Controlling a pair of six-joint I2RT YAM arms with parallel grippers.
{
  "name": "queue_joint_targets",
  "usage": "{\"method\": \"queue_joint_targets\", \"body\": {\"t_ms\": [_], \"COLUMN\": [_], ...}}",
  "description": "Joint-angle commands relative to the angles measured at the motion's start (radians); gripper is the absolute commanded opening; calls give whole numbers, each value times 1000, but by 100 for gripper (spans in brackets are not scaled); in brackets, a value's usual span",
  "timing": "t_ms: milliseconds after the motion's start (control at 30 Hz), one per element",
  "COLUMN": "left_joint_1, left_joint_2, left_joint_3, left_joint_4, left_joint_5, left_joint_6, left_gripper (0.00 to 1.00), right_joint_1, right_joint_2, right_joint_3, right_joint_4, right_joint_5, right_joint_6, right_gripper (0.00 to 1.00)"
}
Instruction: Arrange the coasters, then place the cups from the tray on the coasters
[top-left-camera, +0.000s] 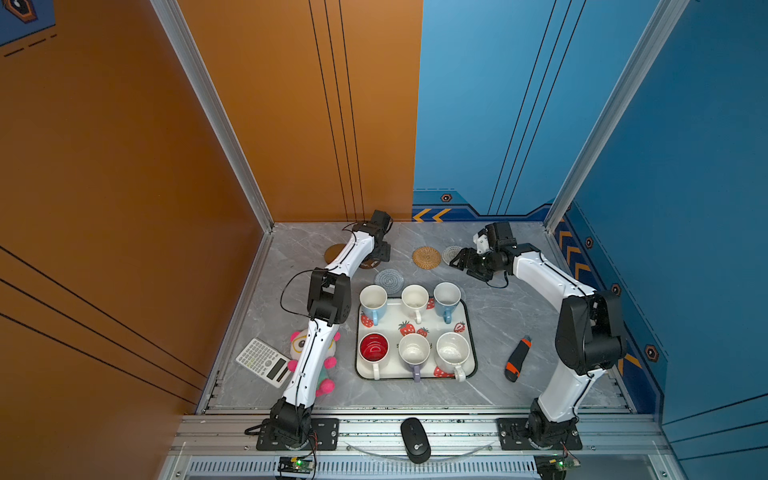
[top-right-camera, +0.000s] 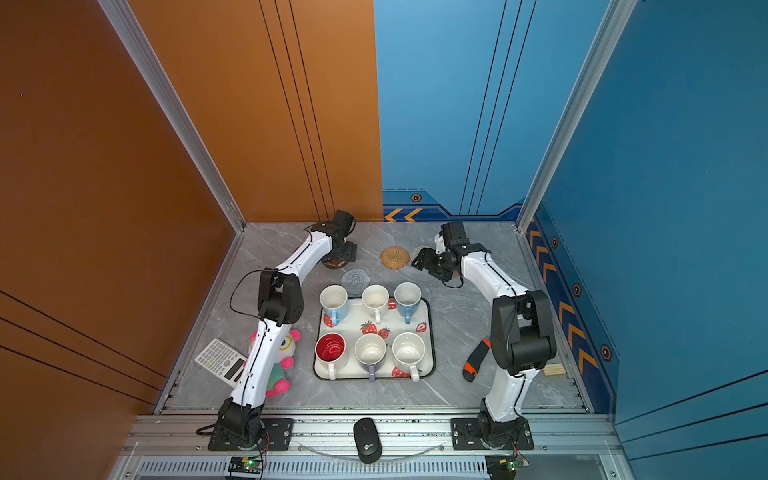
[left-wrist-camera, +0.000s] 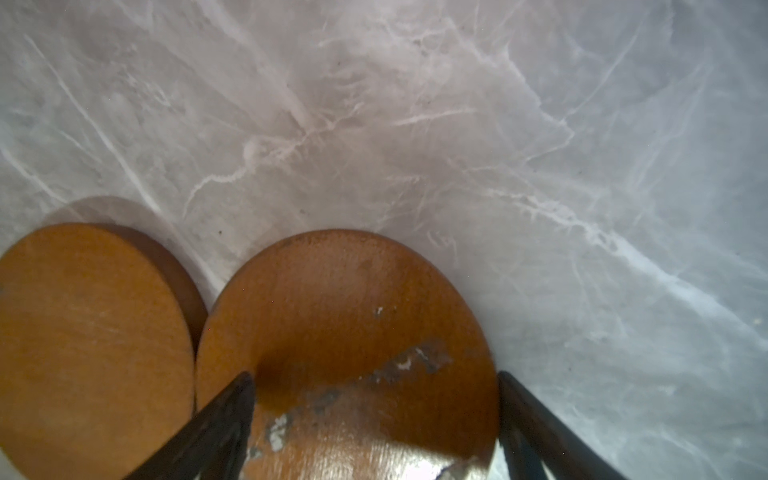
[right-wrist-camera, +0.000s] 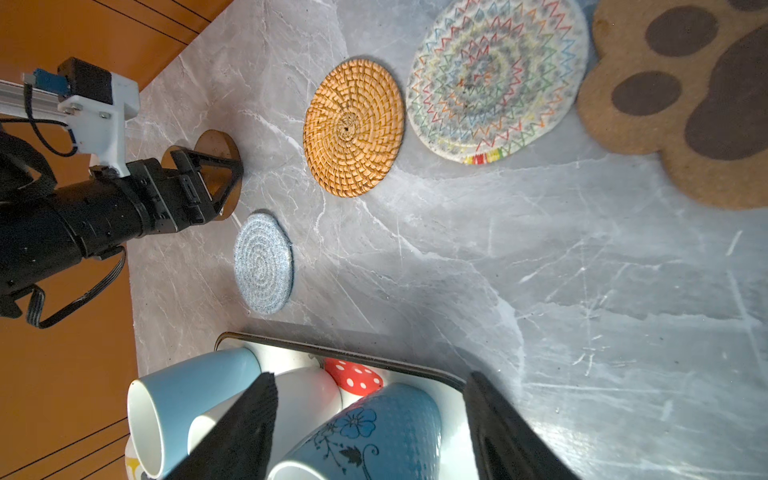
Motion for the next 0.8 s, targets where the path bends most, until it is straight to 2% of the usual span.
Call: {"method": "queue_joint_targets", "body": {"t_ms": [0, 267, 467, 767], "left_joint_1": [5, -34, -70, -98], "left_joint_2": [-32, -87, -209, -393], "left_joint_3": [-2, 148, 93, -232], "left_joint_4": [-95, -91, -92, -92], "left_joint_5": [29, 27, 38, 259], "left_joint_6": [-14, 13, 72, 85], "left_gripper": [89, 91, 88, 37], "right_joint_1": [7, 8, 8, 9], "right_joint_2": [-14, -35, -50, -58], "right_joint_3": [-19, -23, -32, -54], "right_joint_4": [20, 19, 20, 48], "right_joint_5": [-11, -11, -8, -8], "right_joint_6": [11, 9, 9, 22], "right_gripper": [70, 71, 71, 68]}}
